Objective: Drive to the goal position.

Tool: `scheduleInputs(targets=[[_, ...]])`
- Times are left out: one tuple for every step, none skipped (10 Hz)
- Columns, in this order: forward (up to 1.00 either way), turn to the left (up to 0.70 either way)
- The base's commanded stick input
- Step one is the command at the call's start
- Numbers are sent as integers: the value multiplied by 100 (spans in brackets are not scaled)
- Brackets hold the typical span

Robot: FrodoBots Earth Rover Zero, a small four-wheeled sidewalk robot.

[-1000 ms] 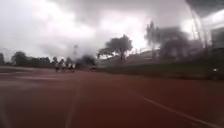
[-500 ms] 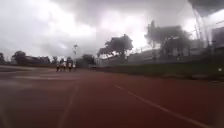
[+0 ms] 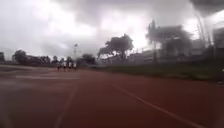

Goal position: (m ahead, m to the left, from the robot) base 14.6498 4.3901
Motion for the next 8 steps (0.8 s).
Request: scheduleInputs(targets=[[50, 0], [50, 0], [50, 14], [50, 29], [50, 44], [50, 50], [50, 50], [50, 50]])
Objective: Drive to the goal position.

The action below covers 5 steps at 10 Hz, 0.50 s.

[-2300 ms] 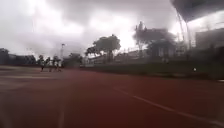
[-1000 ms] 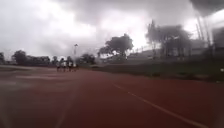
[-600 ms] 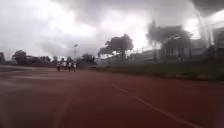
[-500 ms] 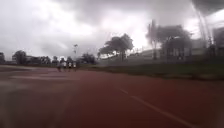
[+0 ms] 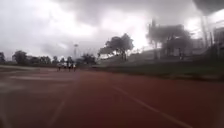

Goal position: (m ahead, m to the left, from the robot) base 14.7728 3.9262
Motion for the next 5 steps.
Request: scheduleInputs(targets=[[50, 50], [50, 50], [50, 33], [50, 5], [50, 0]])
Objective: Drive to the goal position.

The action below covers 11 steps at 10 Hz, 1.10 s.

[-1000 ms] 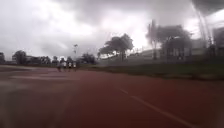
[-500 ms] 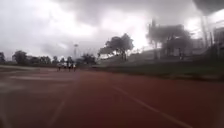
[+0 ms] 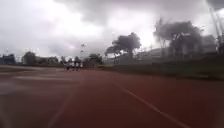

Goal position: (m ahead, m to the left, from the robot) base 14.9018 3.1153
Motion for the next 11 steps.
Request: scheduleInputs(targets=[[50, 0], [50, 0], [50, 0], [50, 0], [50, 0], [50, 0], [50, 0], [50, 0], [50, 0], [50, 0], [50, 0]])
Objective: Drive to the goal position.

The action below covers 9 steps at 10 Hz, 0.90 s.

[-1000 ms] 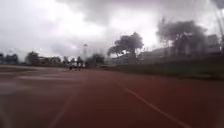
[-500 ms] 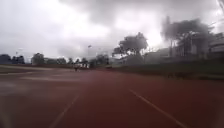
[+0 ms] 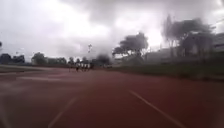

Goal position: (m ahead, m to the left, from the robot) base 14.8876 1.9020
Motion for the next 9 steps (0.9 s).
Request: scheduleInputs(targets=[[50, 0], [50, 0], [50, 0], [50, 0], [50, 0], [50, 0], [50, 0], [50, 0], [50, 0]])
